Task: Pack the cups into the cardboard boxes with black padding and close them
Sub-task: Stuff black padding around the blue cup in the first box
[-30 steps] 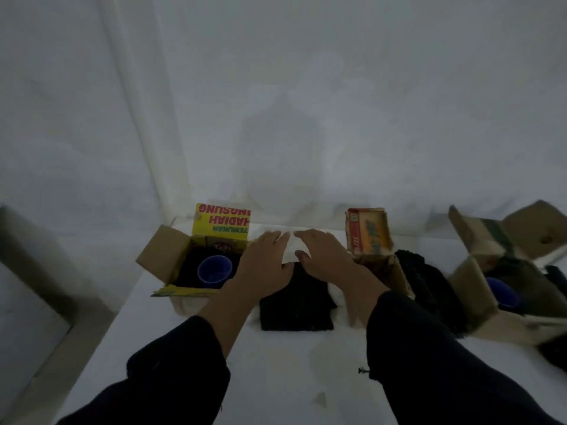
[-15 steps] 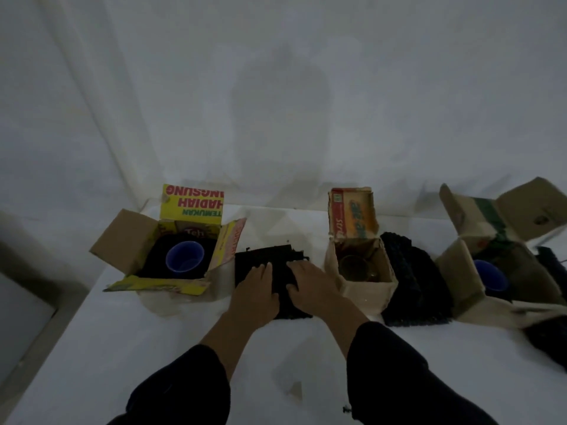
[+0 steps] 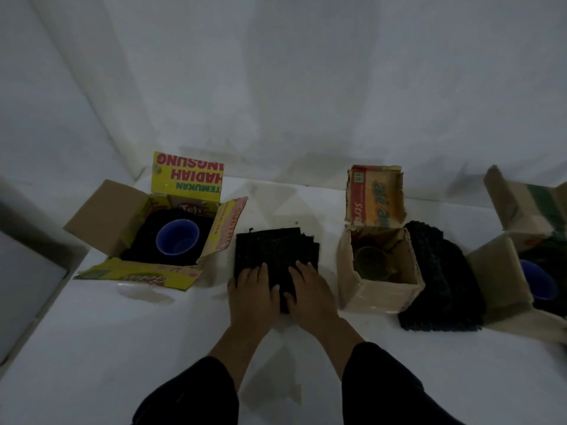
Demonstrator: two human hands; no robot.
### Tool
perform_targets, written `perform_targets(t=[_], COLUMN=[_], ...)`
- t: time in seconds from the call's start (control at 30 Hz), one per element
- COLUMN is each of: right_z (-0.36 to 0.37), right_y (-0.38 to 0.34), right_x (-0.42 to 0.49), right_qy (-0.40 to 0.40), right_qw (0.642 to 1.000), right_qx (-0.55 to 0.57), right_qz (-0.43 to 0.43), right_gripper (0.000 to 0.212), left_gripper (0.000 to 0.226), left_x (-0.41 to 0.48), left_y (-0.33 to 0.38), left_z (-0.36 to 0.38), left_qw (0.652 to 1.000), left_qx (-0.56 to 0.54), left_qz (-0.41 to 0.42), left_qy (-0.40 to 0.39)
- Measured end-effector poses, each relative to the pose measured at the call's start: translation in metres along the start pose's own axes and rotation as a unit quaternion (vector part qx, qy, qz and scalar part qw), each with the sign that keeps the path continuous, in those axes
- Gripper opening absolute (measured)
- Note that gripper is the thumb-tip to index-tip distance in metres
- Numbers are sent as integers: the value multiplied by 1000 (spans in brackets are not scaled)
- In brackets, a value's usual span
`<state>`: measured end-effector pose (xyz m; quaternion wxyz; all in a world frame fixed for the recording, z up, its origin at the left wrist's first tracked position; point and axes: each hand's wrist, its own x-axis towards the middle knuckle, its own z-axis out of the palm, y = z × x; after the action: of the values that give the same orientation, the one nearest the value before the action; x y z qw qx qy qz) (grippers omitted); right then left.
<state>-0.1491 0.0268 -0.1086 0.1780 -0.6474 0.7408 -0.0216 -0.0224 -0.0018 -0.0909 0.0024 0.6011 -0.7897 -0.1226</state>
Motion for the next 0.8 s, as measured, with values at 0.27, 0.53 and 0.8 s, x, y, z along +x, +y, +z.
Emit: perform_targets(t=[0.27, 0.53, 0.8], right_z=[-8, -33, -53], right_y=[0, -6, -11], right_x=[9, 16, 15], right_qy=[37, 105, 59], right_qw=[997, 910, 714], right_qx=[62, 381, 674], right_qz=[31, 125, 182], right_gripper=[39, 51, 53], left_gripper=[67, 46, 30], left_x=[15, 32, 28], left_y=[18, 25, 28], left_z=[-10, -36, -46], left_qw=[916, 774, 724], left_qx=[-392, -588, -635], left_qz=[-81, -224, -249], left_qy=[32, -78, -99])
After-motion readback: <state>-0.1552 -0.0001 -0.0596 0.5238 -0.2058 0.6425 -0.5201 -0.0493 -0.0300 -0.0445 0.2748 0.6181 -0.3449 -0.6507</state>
